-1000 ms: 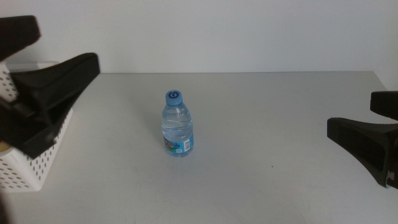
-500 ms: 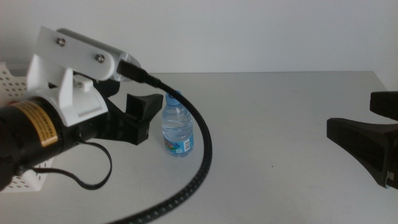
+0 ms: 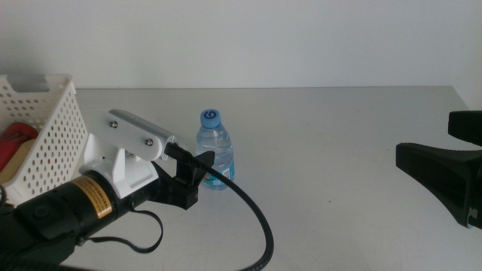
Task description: Use arms to grab the bottles and put them into the dustbin to the left of the table.
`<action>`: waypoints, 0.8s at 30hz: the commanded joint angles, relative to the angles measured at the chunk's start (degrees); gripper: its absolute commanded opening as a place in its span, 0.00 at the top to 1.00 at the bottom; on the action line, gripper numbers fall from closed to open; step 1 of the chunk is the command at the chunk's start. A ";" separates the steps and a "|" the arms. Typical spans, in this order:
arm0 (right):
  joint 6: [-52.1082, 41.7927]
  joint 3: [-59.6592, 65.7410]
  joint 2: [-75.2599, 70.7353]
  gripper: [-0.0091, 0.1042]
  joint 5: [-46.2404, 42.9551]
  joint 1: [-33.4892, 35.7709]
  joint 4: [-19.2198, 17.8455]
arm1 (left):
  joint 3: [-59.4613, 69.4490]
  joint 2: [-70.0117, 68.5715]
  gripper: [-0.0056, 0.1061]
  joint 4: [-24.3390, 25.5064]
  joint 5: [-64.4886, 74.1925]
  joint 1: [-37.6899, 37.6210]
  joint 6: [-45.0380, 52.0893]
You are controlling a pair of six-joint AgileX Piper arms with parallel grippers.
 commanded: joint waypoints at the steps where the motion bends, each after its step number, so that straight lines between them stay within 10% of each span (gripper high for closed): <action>1: -0.67 -1.99 -0.18 0.27 -3.93 0.19 -0.44 | -2.16 1.21 0.20 -2.00 -8.64 1.20 0.32; 24: -0.67 -1.99 -0.18 0.27 -3.93 0.19 -0.44 | -15.86 30.18 0.13 -2.00 -22.12 3.49 0.19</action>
